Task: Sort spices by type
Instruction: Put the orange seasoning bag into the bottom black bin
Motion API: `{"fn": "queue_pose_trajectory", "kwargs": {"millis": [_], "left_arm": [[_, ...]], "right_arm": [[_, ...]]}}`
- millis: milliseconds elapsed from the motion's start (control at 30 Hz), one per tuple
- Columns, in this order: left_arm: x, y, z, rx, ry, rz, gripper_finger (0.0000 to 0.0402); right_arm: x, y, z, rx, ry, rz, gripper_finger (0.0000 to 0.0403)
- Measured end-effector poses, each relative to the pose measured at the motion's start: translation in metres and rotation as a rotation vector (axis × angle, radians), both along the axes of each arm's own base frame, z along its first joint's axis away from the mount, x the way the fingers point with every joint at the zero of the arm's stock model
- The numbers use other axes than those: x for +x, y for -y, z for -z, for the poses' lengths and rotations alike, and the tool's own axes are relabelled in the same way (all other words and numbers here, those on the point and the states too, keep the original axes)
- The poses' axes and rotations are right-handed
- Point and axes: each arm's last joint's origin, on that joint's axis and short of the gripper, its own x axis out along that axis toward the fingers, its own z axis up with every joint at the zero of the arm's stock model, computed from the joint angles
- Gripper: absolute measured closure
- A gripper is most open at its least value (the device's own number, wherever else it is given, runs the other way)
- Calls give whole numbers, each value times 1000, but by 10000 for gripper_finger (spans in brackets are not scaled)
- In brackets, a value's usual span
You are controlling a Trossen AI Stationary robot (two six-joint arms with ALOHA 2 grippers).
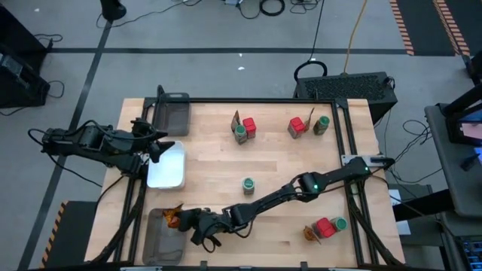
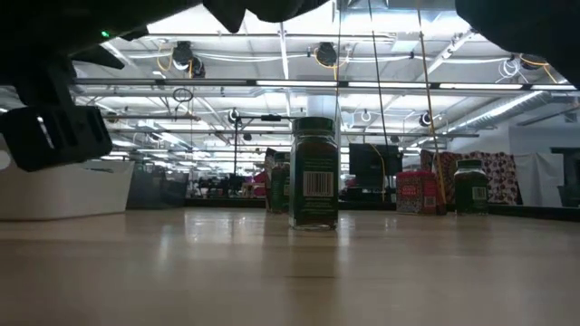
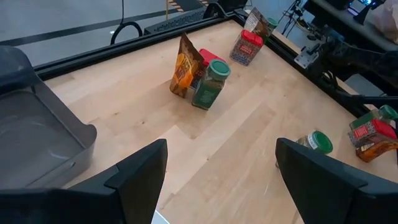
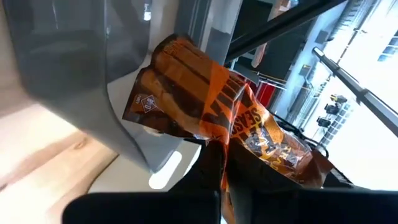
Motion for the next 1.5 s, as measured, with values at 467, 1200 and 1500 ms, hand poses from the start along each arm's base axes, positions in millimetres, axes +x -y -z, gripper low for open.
{"fn": "queue_pose_trajectory", "kwargs": {"millis": [467,1200,1500], "left_arm": [[0,0,0,5,0,-6,98],[0,0,0,6,-1,-6,98],[0,0,0,6,-1,-6,98]], "right_arm": [[2,3,1,-71,-31,-77,403],[-1,2,11,-48,-140,-137,370],[0,5,9,-44,-124,-128,322]]}}
